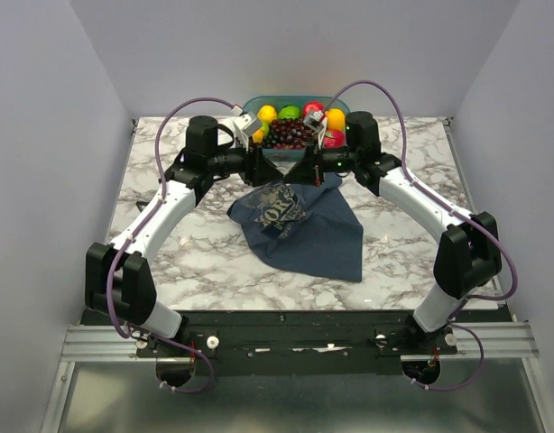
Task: Remove the brooch from the garment
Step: Open the brooch over the flattened clothing, then remove the brooch from the flattened clothing.
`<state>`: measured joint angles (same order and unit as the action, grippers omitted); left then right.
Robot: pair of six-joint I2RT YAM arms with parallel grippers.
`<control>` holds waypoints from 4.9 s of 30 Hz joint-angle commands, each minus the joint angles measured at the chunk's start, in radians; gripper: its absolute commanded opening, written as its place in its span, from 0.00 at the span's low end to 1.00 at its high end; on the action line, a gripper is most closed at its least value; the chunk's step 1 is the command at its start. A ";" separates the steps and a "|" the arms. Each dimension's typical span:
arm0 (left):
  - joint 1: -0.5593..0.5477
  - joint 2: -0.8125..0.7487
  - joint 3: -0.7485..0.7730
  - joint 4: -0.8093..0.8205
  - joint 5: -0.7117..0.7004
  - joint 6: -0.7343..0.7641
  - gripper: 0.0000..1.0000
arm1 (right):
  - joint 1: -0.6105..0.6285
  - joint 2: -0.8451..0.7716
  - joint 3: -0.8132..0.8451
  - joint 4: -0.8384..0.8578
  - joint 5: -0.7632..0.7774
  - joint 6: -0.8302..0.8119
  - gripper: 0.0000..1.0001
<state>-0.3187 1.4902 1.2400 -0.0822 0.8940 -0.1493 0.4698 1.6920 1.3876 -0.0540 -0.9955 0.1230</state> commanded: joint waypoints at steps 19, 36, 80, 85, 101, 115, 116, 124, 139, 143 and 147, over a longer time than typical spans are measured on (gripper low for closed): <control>-0.082 -0.007 0.015 -0.125 -0.311 0.136 0.40 | 0.001 -0.012 0.030 0.006 -0.031 -0.029 0.00; -0.076 0.054 0.053 -0.062 -0.343 -0.056 0.24 | 0.038 -0.018 0.083 -0.096 -0.051 -0.206 0.00; -0.313 0.142 0.115 0.242 -1.105 0.307 0.26 | 0.084 -0.025 0.110 -0.070 -0.052 -0.029 0.00; -0.382 0.176 0.052 0.421 -1.195 0.459 0.22 | 0.079 -0.012 0.110 -0.058 -0.075 -0.013 0.01; -0.217 0.171 0.176 -0.088 -0.300 0.213 0.00 | 0.055 -0.009 0.094 -0.029 -0.080 -0.032 0.00; -0.048 0.142 0.020 0.157 0.223 -0.134 0.00 | 0.053 -0.015 0.134 -0.136 -0.054 -0.160 0.01; -0.046 0.133 0.012 0.156 0.223 -0.131 0.00 | 0.053 -0.017 0.134 -0.142 -0.049 -0.161 0.00; -0.014 0.087 0.003 0.084 0.221 -0.075 0.00 | 0.046 -0.026 0.125 -0.144 -0.002 -0.149 0.00; 0.107 -0.102 -0.104 0.033 -0.087 -0.147 0.99 | 0.116 -0.225 -0.176 0.193 0.311 -0.506 0.00; 0.141 -0.113 -0.155 0.076 -0.133 -0.201 0.99 | 0.145 -0.238 -0.223 0.311 0.386 -0.520 0.00; 0.139 -0.081 -0.200 0.133 -0.055 -0.158 0.97 | 0.161 -0.230 -0.214 0.325 0.422 -0.514 0.00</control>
<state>-0.1715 1.3773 1.0821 -0.0280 0.8188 -0.2974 0.6144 1.4788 1.1652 0.1326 -0.6559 -0.3557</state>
